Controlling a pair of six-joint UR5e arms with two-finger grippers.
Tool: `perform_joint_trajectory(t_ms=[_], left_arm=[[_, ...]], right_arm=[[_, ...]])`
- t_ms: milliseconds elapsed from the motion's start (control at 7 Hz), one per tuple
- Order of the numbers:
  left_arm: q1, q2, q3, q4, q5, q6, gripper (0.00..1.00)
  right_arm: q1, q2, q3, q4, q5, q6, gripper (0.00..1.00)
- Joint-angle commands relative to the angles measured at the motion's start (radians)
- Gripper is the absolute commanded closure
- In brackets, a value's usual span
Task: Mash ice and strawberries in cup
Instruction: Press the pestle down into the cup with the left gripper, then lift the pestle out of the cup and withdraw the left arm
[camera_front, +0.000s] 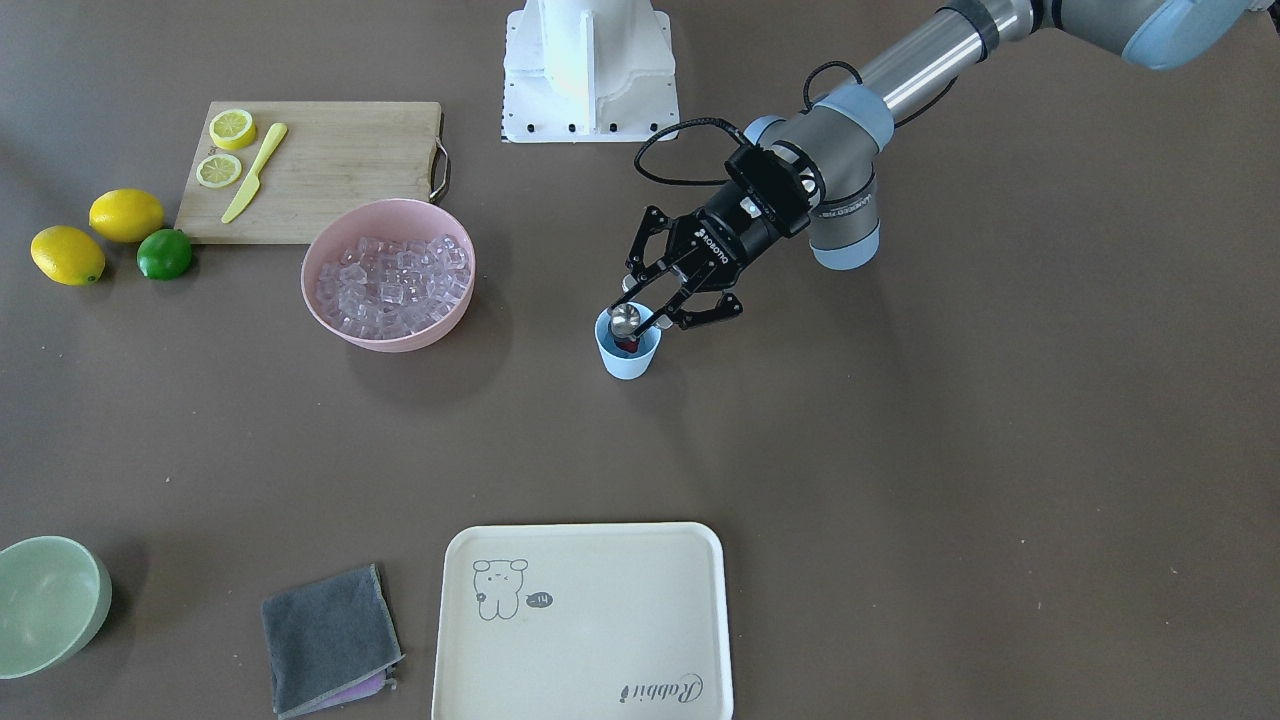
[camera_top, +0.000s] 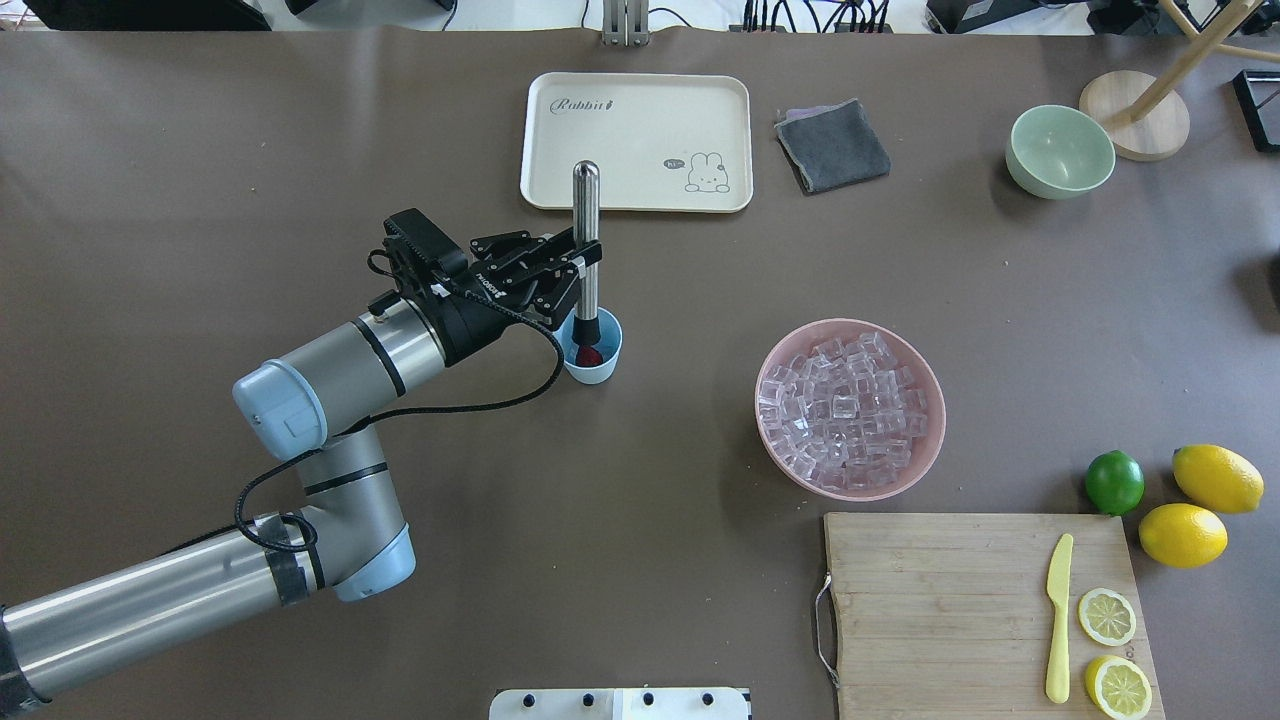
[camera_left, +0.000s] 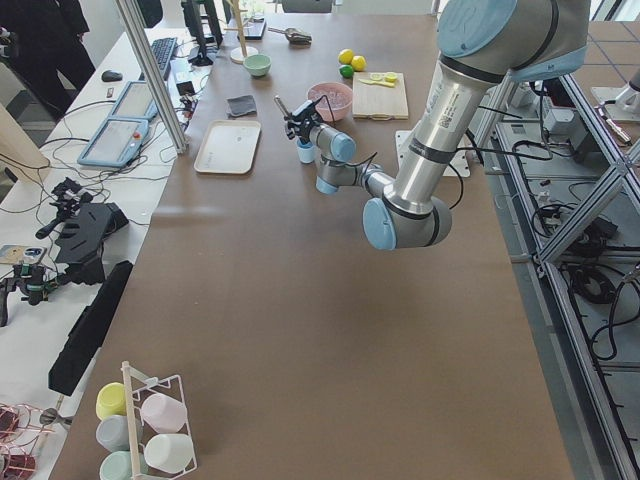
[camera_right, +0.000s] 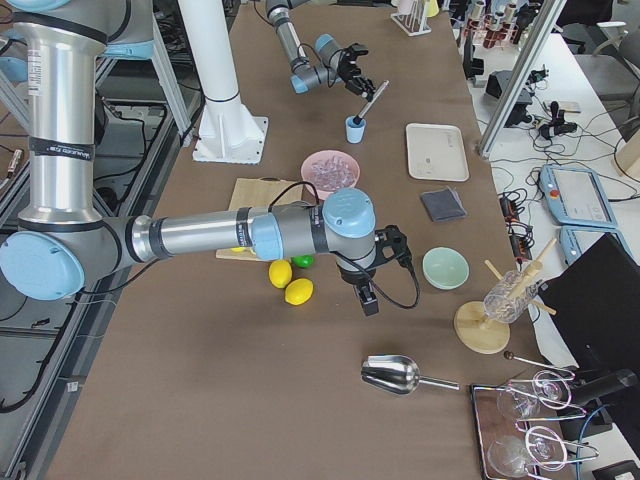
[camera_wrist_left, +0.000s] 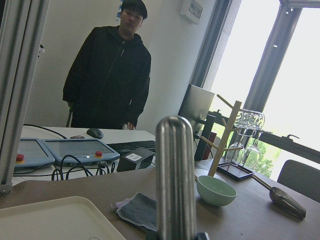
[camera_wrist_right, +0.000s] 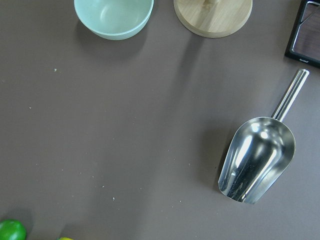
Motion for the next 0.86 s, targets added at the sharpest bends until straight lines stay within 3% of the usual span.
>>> perform_joint_trajectory(t_ms=[0,286,429,714], left_arm=[[-0.001,-0.003,-0.01,0.0,-0.008,-0.001,1.0],[-0.077,-0.008,-0.055,0.056,-0.066,-0.029,1.0],[-0.141,0.006,-0.095,0.145,-0.15,-0.143,1.0],[-0.303,0.146,-0.311,0.428,-0.384,-0.391,1.0]], right_arm=[[0.0,0.0,-0.003,0.0,-0.005,-0.001,0.01],[0.0,-0.001,-0.003,0.002,-0.005,-0.001,0.01],[0.001,-0.001,-0.003,0.002,-0.006,-0.001,0.01],[0.001,-0.001,0.0,0.005,-0.008,-0.001,0.01]])
